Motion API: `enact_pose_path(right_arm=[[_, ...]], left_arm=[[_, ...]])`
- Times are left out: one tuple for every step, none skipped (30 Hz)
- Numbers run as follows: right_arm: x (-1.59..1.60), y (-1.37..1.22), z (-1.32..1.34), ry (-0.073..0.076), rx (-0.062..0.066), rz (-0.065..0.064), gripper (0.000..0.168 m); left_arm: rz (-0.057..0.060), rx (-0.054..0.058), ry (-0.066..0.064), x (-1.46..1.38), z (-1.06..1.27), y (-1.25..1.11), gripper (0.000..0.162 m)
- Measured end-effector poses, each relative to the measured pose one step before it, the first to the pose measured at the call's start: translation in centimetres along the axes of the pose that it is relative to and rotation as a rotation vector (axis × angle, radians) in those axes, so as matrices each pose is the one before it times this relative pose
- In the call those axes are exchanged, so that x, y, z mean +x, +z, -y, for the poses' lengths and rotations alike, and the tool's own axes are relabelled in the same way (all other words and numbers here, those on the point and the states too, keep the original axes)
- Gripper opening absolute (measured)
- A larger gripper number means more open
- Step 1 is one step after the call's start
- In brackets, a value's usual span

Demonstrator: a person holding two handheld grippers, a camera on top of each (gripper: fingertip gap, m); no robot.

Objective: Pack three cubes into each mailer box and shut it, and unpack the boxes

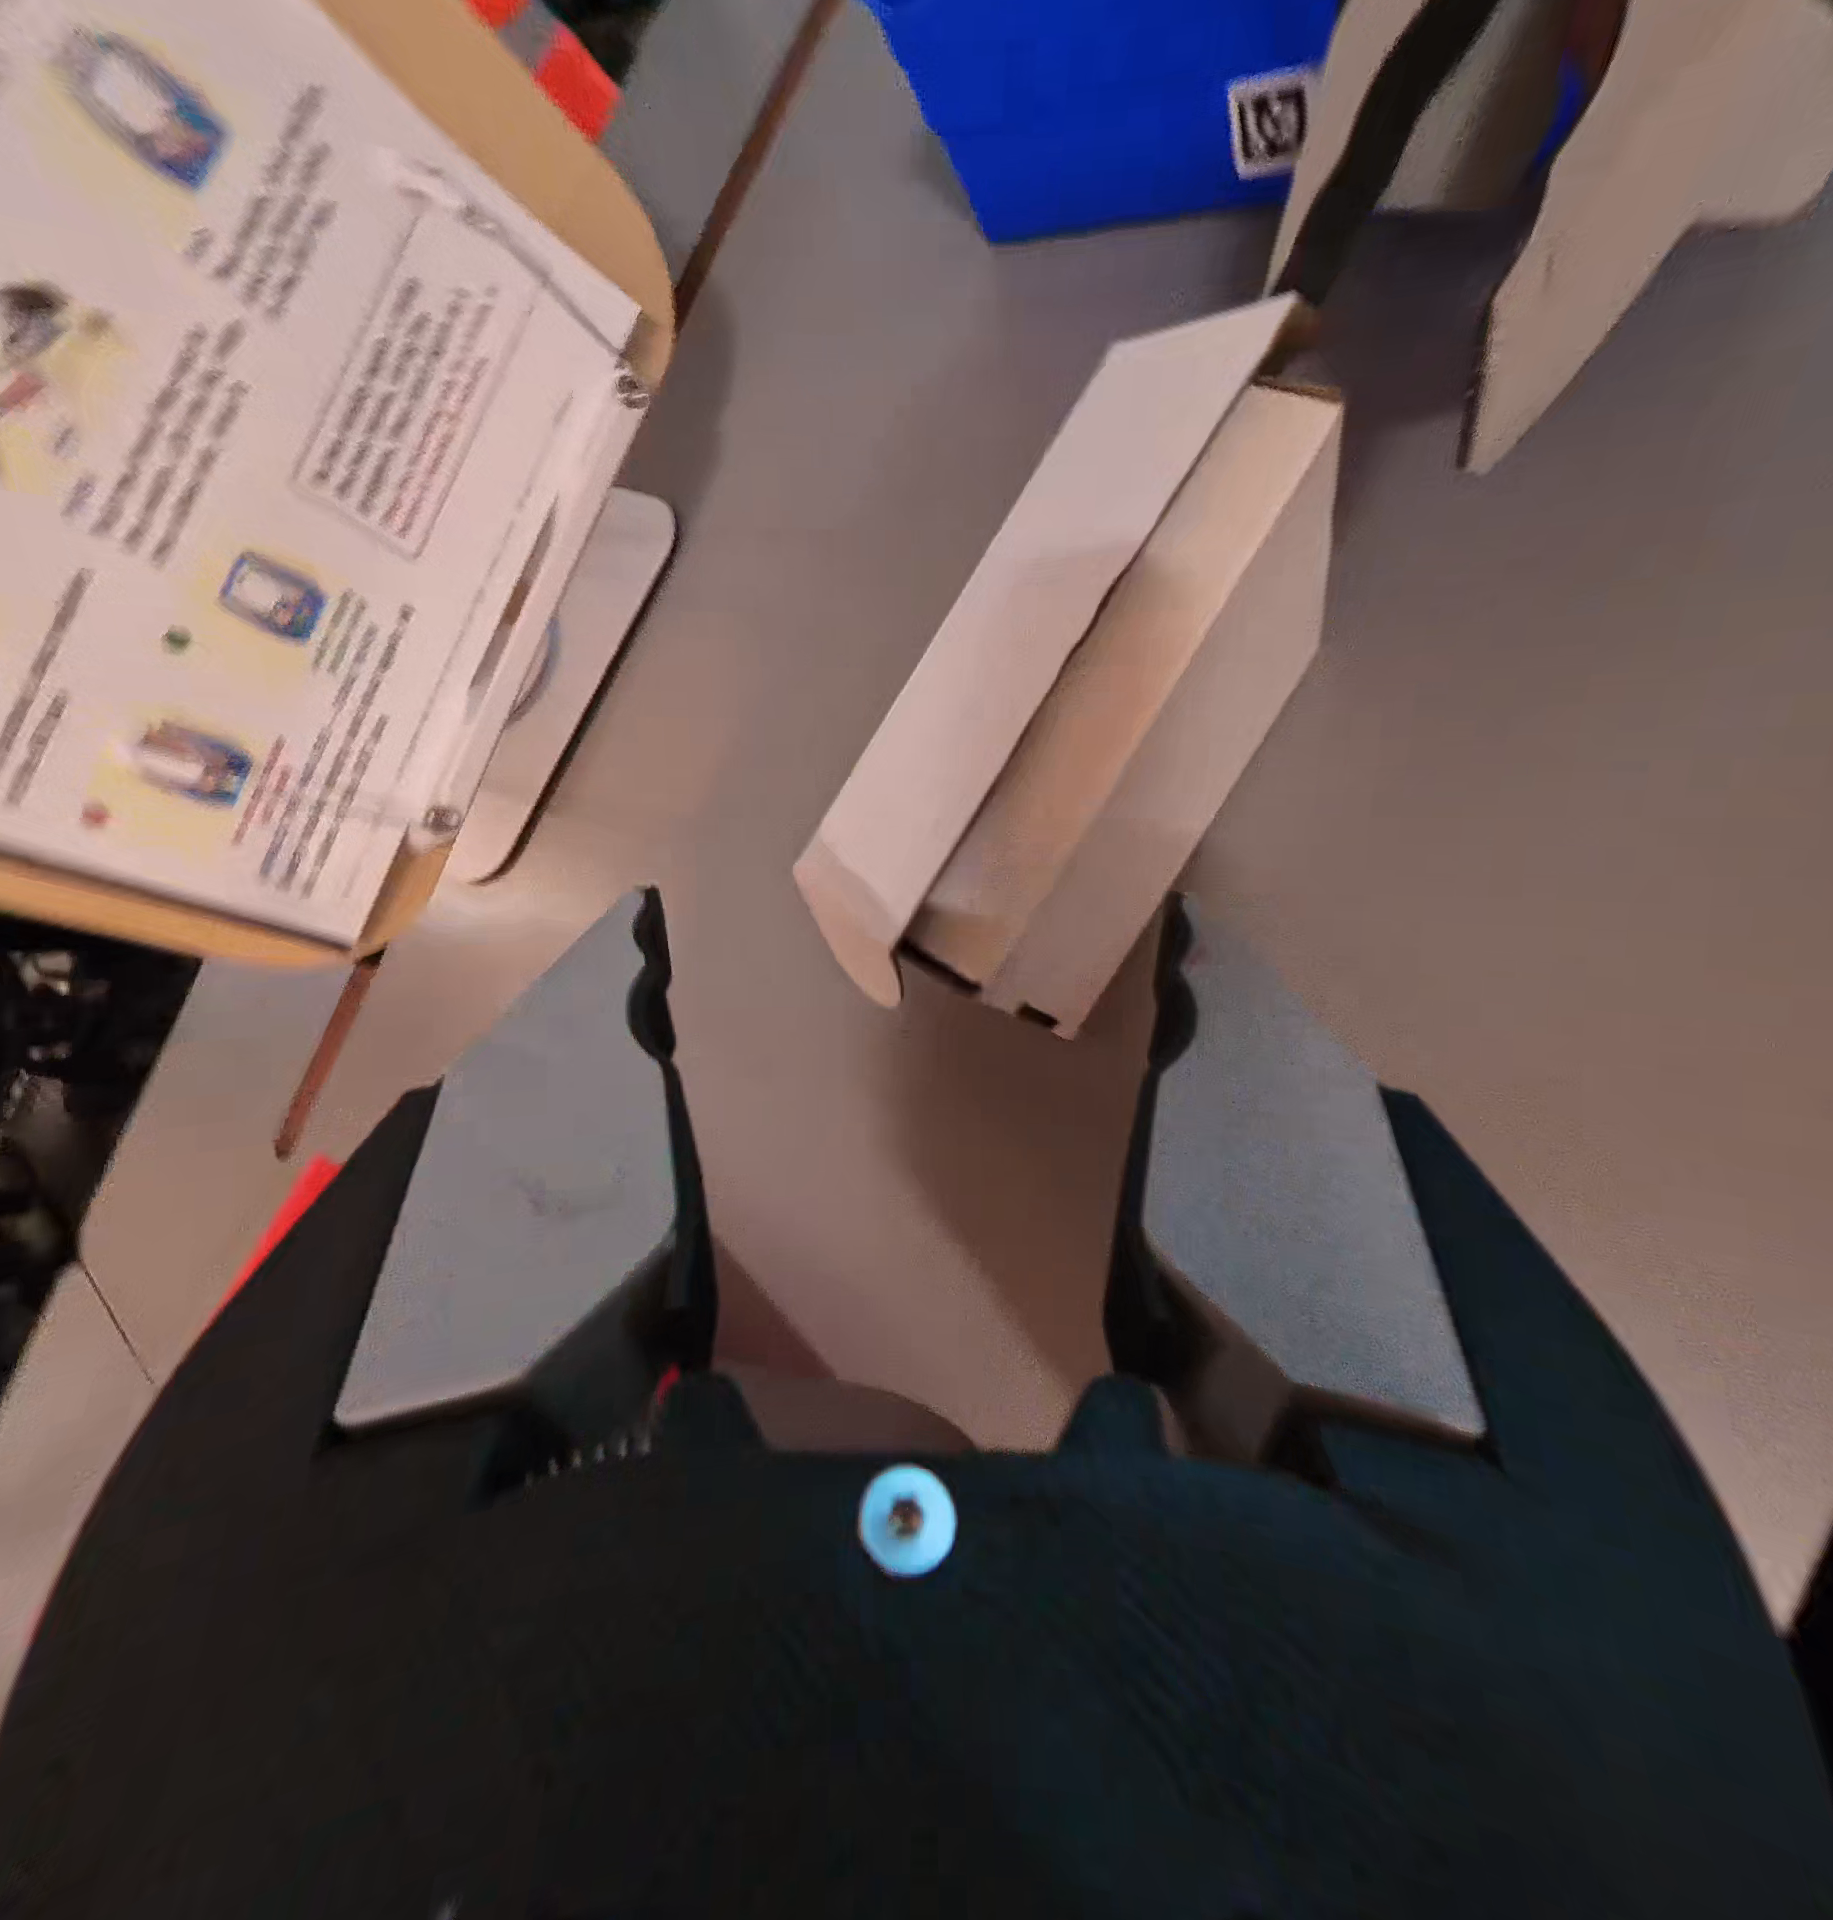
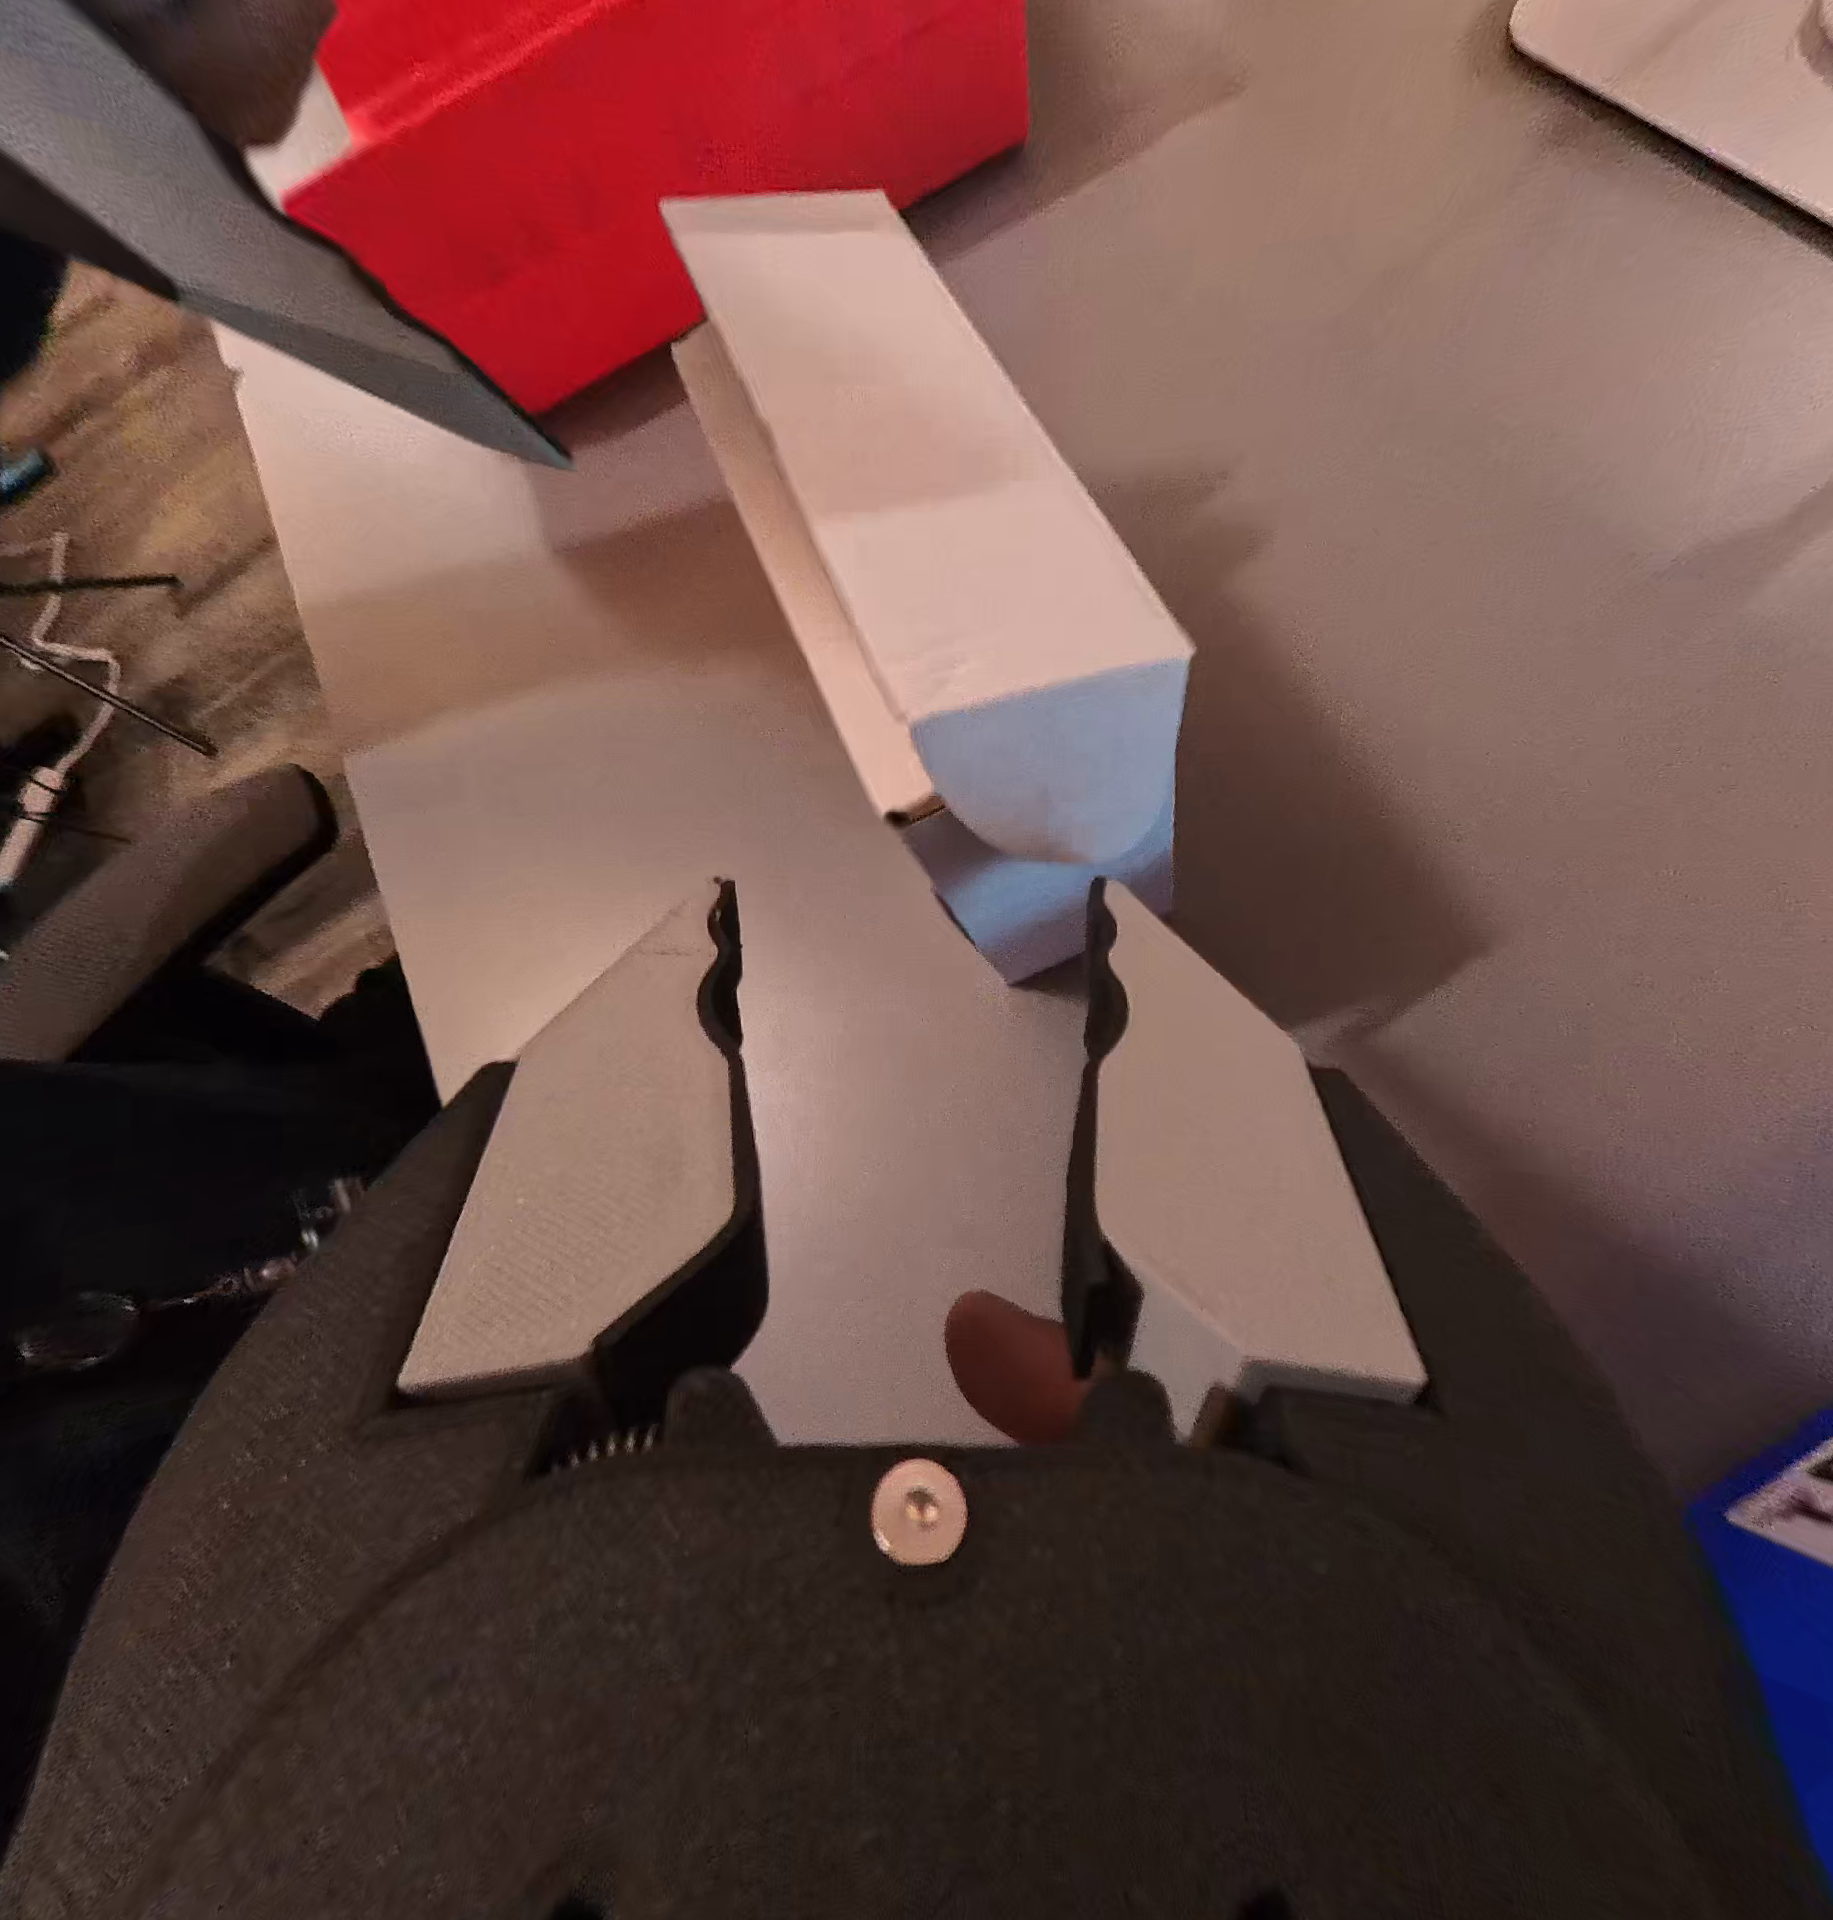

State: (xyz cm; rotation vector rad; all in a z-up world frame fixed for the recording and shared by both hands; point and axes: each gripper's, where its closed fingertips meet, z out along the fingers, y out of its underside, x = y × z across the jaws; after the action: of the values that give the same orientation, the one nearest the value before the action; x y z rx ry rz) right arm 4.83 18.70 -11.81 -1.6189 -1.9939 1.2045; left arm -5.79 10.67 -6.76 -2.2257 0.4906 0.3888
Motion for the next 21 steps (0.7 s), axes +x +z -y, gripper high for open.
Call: enact_pose_path(right_arm=[[0.001, -0.154, -0.293, -0.0151, -0.0089, -0.019, 0.065], [0.047, -0.242, -0.241, -0.0178, -0.0056, -0.0227, 0.065], [0.014, -0.322, -0.223, -0.0223, -0.0041, -0.0196, 0.065], [-0.063, -0.388, -0.197, -0.0264, -0.0032, -0.0136, 0.065], [-0.038, -0.449, -0.111, -0.0274, 0.0001, -0.0137, 0.065], [0.111, -0.493, 0.02, -0.0245, 0.0055, -0.0202, 0.066], [0.233, -0.474, 0.182, -0.0193, 0.0103, -0.024, 0.066], [0.196, -0.381, 0.281, -0.0159, 0.0129, -0.0197, 0.066], [0.109, -0.241, 0.295, -0.0166, 0.0111, -0.0149, 0.066], [0.157, -0.074, 0.246, -0.0206, 0.0056, -0.0197, 0.066], [0.323, 0.063, 0.126, -0.0286, -0.0009, -0.0324, 0.066], [0.617, 0.133, 0.038, -0.0344, -0.0042, -0.0526, 0.065], [0.898, 0.14, -0.026, -0.031, -0.0028, -0.0697, 0.059], [0.834, 0.145, -0.077, -0.0202, -0.0022, -0.0652, 0.052], [0.33, 0.153, -0.037, -0.0146, 0.0021, -0.0342, 0.051], [-0.136, 0.068, 0.064, -0.0286, 0.0085, -0.013, 0.052], [-0.267, -0.044, 0.274, -0.0475, 0.0185, -0.0146, 0.052], [-0.347, -0.145, 0.58, -0.0546, 0.0316, -0.0168, 0.05], [-0.202, -0.196, 0.816, -0.0443, 0.0351, -0.0234, 0.048], [-0.056, -0.188, 0.924, -0.0332, 0.0286, -0.0225, 0.047], [-0.033, -0.091, 1.002, -0.028, 0.0232, -0.0128, 0.046]], left_arm=[[-0.0424, -0.0364, 0.049, 0.32, 0.22, 1.11, 0.094], [-0.0563, -0.0398, 0.0335, 0.467, 0.046, 1.034, 0.095], [-0.0689, -0.0425, 0.0282, 0.657, -0.064, 0.946, 0.096], [-0.0743, -0.0397, 0.0294, 0.75, -0.089, 0.814, 0.097], [-0.038, -0.0354, 0.019, 0.171, -0.09, 0.678, 0.098], [-0.008, -0.0326, 0.0198, -0.304, -0.085, 0.533, 0.098], [-0.0012, -0.0291, 0.0241, -0.41, -0.108, 0.407, 0.096], [-0.0026, -0.0262, 0.0204, -0.404, -0.162, 0.328, 0.095], [-0.0041, -0.0202, 0.0138, -0.394, -0.12, 0.31, 0.095], [-0.0088, -0.0155, 0.0071, -0.343, -0.077, 0.306, 0.096], [-0.0194, -0.0151, 0.0053, -0.161, -0.114, 0.288, 0.095], [-0.0226, -0.0135, 0.0024, -0.077, -0.088, 0.258, 0.091], [-0.0231, -0.0088, -0.001, -0.032, -0.048, 0.189, 0.083], [-0.0295, 0.0, -0.007, 0.153, 0.084, 0.138, 0.079], [-0.0215, 0.0023, -0.0091, 0.13, 0.075, 0.115, 0.077], [-0.0176, 0.0014, -0.0029, 0.196, 0.024, 0.078, 0.074], [-0.0032, 0.0028, 0.0026, 0.073, -0.017, 0.046, 0.074], [0.0028, 0.005, 0.0053, -0.002, -0.015, -0.006, 0.074], [-0.0022, 0.0048, 0.0008, 0.054, -0.009, -0.017, 0.074], [-0.0053, 0.0062, -0.0039, 0.105, 0.026, -0.03, 0.076], [-0.0019, 0.0065, -0.0027, 0.109, 0.036, -0.017, 0.077]])
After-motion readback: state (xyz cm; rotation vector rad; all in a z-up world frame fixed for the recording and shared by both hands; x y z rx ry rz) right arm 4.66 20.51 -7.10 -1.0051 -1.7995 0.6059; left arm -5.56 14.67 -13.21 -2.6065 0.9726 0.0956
